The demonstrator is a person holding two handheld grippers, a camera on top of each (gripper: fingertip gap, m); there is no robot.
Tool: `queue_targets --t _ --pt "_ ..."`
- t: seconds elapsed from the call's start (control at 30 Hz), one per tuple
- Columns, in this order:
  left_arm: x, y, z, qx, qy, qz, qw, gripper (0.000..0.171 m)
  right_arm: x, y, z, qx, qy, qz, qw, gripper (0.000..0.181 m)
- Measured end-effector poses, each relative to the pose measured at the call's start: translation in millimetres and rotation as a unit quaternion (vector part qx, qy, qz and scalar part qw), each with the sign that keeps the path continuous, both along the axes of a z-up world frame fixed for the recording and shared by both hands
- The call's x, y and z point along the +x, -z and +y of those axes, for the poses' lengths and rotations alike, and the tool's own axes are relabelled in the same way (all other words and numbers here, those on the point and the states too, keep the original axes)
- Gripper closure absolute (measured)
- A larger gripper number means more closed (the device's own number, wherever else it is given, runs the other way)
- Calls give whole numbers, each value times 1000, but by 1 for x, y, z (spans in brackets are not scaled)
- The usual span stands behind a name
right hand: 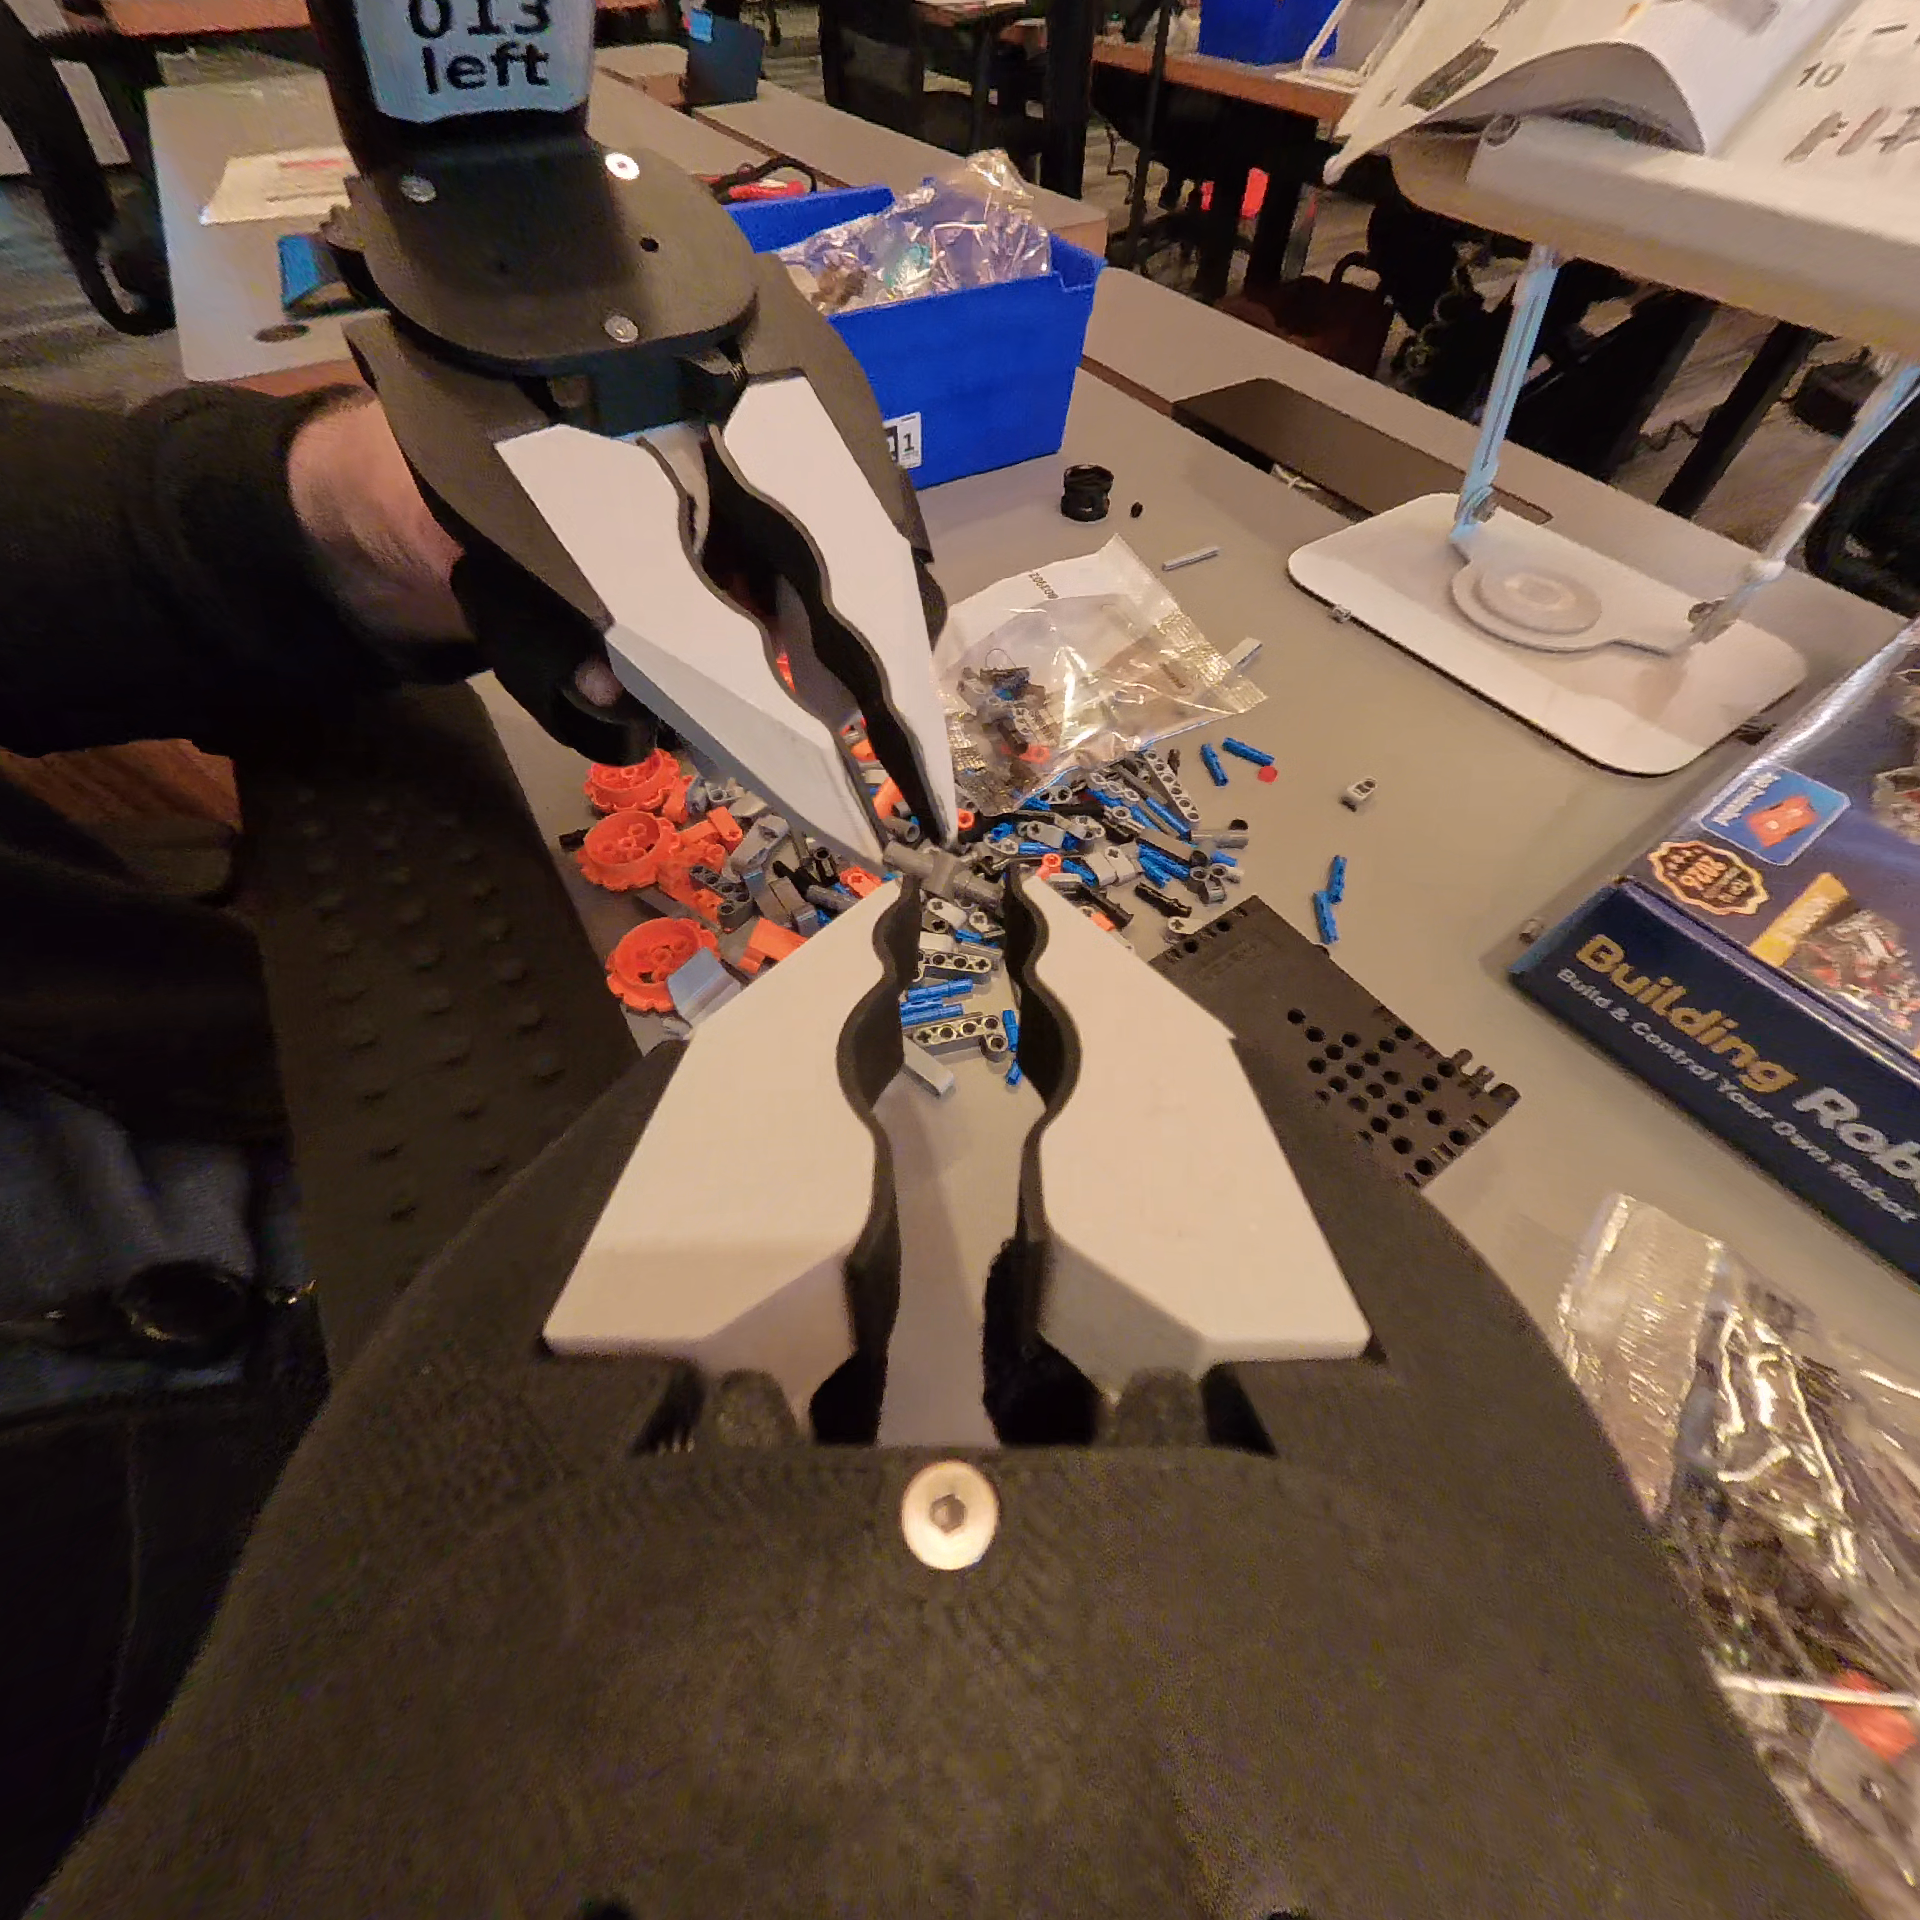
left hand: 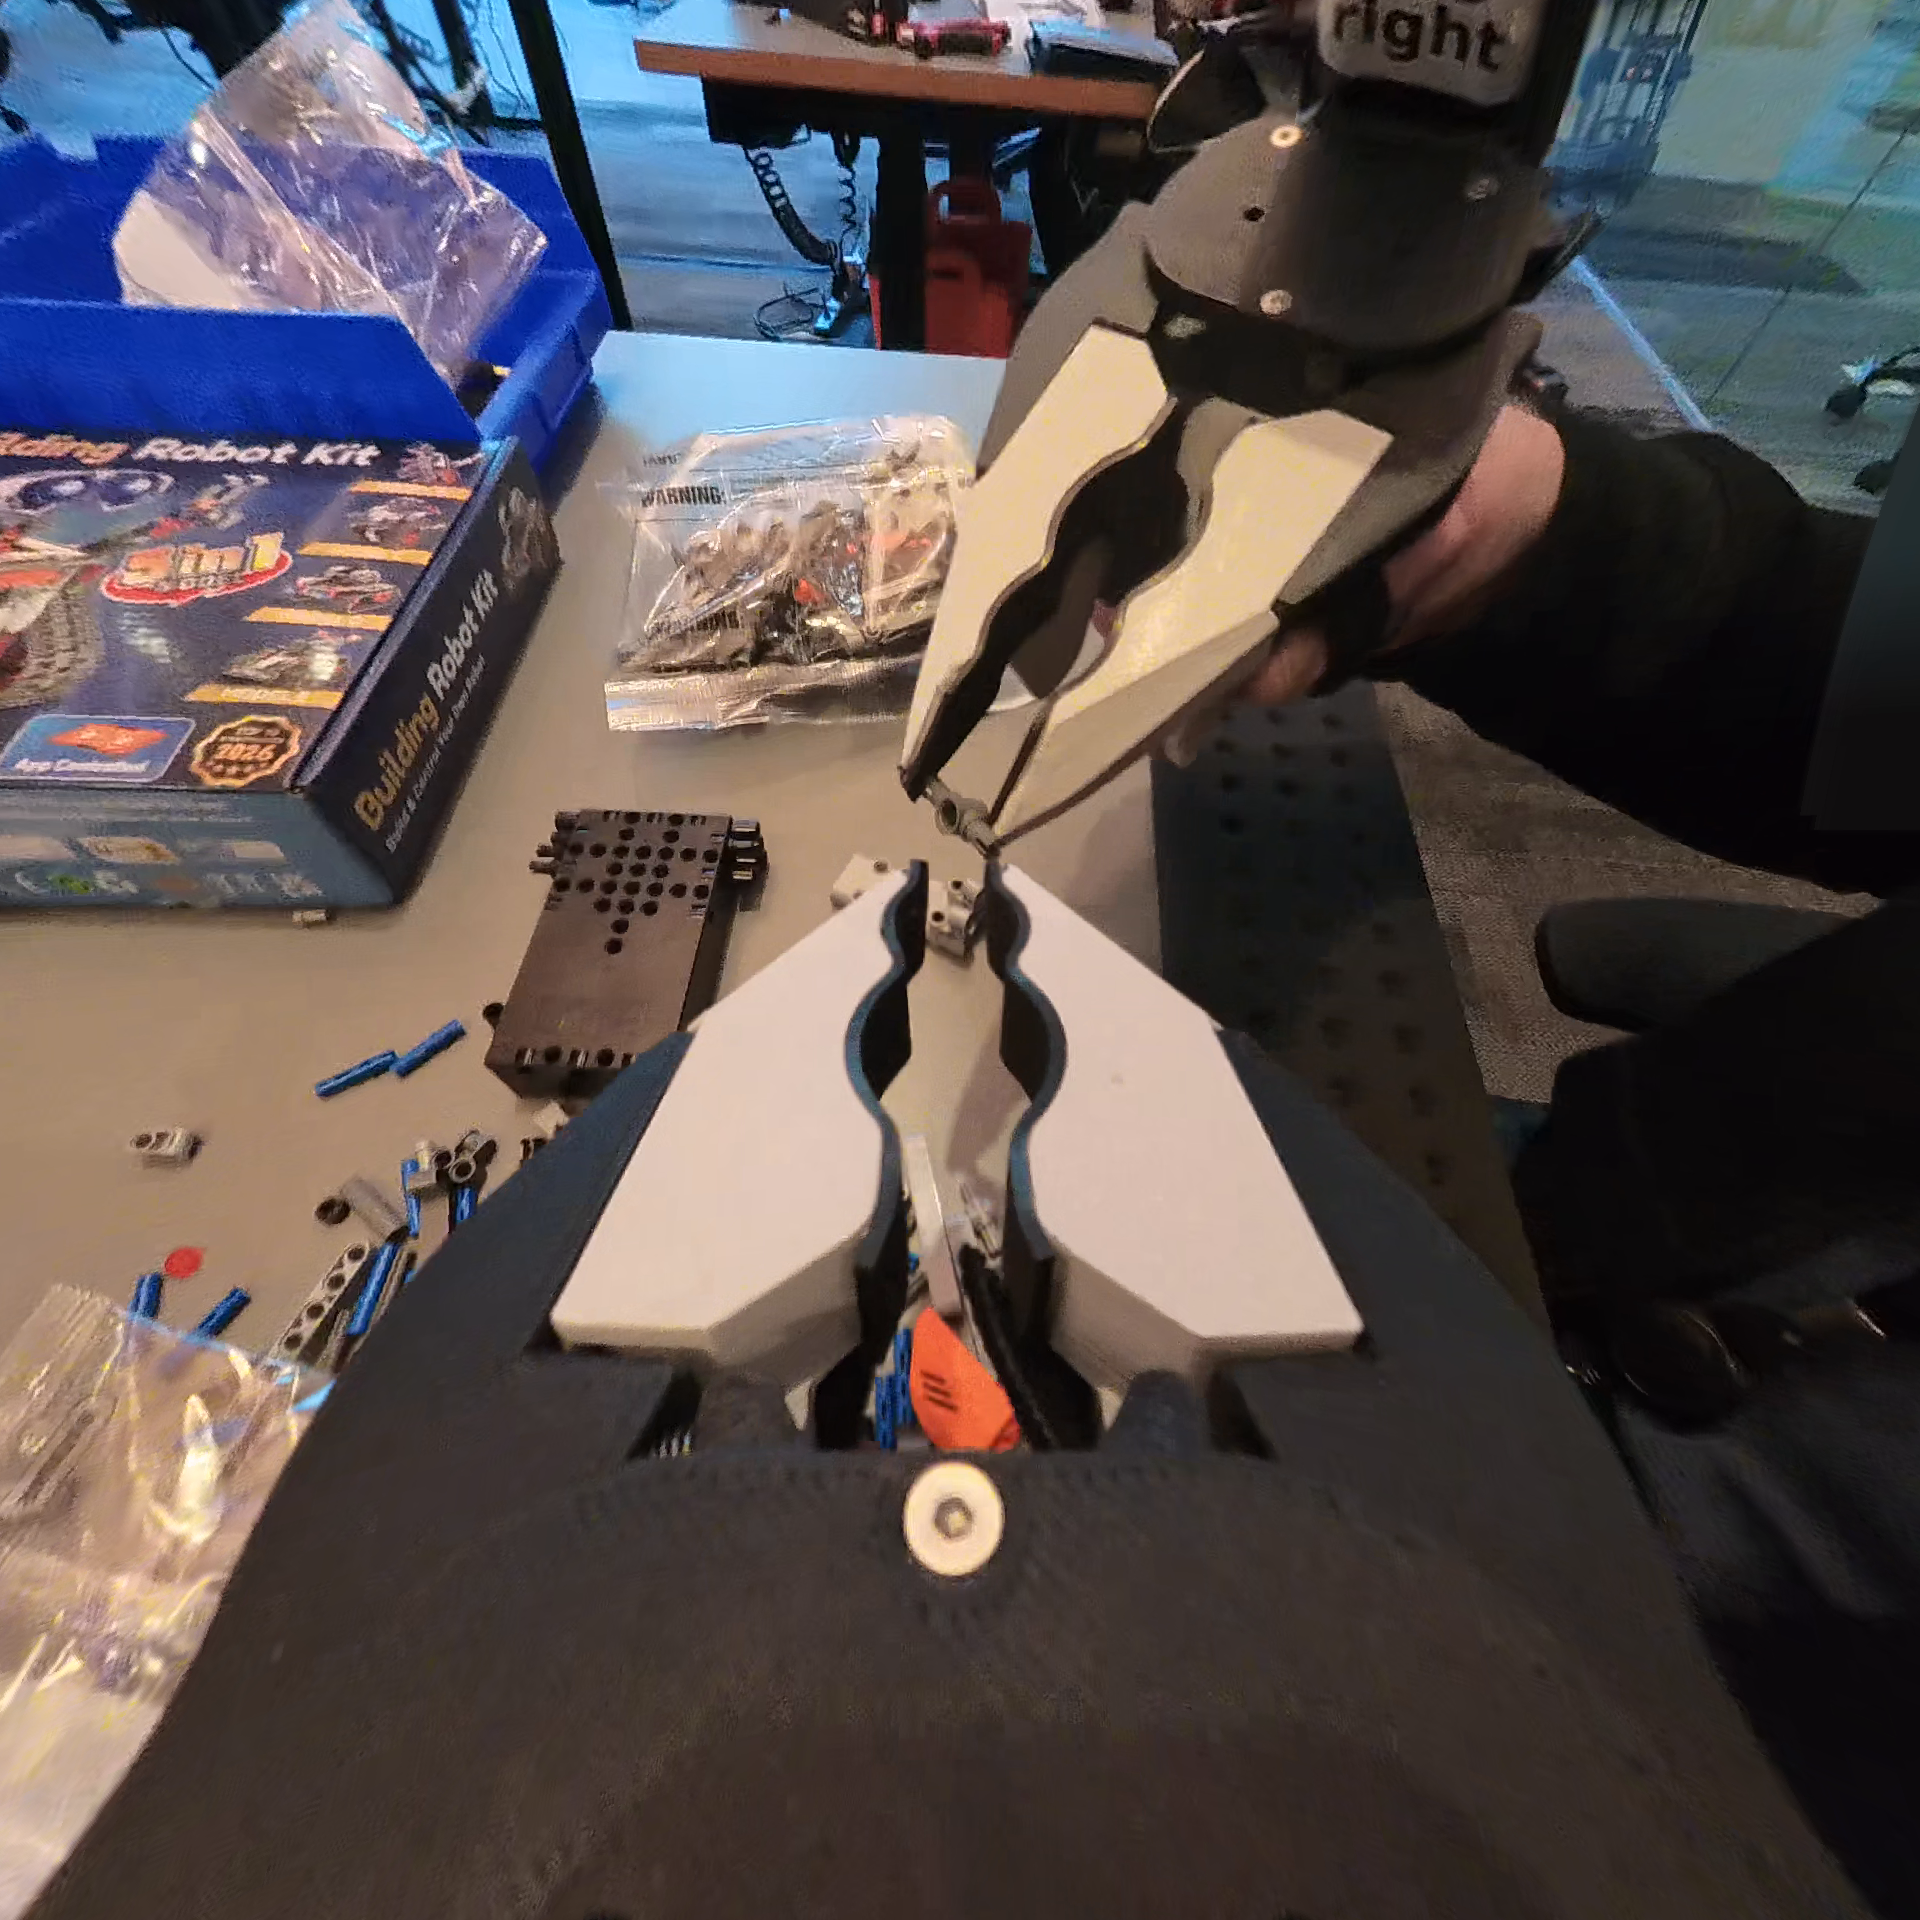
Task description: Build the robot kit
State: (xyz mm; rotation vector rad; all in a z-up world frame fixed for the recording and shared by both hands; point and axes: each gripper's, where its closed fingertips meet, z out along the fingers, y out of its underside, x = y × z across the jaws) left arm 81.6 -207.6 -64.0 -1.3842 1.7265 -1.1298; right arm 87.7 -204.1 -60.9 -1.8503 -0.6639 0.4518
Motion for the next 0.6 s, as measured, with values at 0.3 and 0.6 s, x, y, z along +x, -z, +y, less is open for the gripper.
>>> queue_targets --t 0.3,0.6 --pt "4 -7 -13 -92 30 -22 995 163 7 1 -3 42 39 -56 997 167" --pt "7 2 -5 -134 5 -9 991 164 4 -1 0 90 71 -97 989 167"
